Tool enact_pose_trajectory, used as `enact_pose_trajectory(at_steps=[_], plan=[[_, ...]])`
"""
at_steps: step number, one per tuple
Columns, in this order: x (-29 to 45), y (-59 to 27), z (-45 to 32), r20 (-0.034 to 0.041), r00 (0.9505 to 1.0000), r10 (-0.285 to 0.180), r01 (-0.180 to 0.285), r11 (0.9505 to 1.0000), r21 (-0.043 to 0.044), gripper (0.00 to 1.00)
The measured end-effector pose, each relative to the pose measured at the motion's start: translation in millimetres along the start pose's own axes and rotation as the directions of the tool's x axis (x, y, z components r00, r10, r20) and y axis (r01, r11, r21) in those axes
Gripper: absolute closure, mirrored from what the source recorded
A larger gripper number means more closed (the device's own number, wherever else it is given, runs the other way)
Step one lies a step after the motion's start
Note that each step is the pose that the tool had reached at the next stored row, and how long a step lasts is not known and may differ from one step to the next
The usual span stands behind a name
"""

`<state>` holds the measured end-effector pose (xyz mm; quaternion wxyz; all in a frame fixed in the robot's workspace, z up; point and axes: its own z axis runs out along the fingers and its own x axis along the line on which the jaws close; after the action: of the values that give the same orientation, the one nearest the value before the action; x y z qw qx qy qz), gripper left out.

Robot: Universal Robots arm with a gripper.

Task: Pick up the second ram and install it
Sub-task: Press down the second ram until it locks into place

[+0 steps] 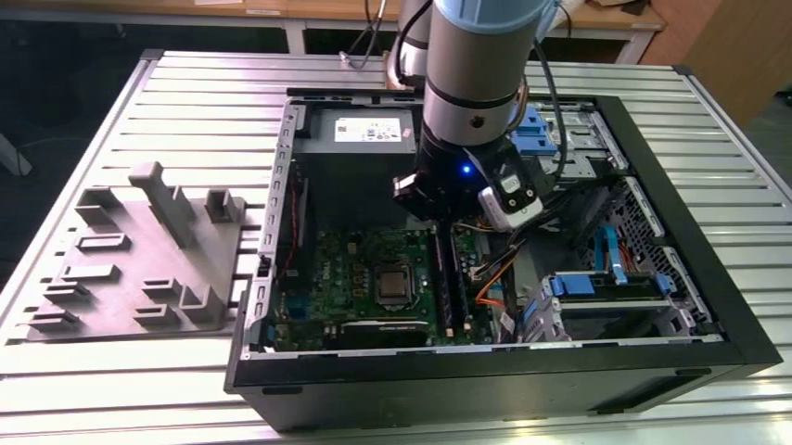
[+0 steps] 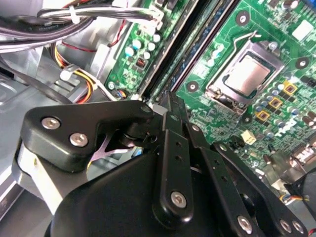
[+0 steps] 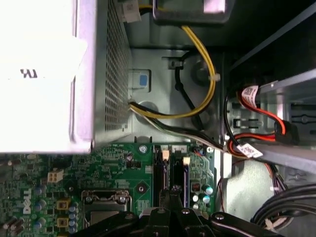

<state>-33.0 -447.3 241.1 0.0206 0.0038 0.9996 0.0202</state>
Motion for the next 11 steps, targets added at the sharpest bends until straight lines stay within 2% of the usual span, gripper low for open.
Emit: enact_pose_trajectory(at_steps=[4,7,11], plan=[[0.0,3.6,1.5,0.0,1.0,0.0,0.0,1.0,-0.0002,0.9],[0.2,3.9,5.5,0.0,1.0,0.0,0.0,1.0,-0.0002,0.9],[0.2,4.0,5.7,-0.0001,1.0,0.0,0.0,1.0,0.0,0.9]])
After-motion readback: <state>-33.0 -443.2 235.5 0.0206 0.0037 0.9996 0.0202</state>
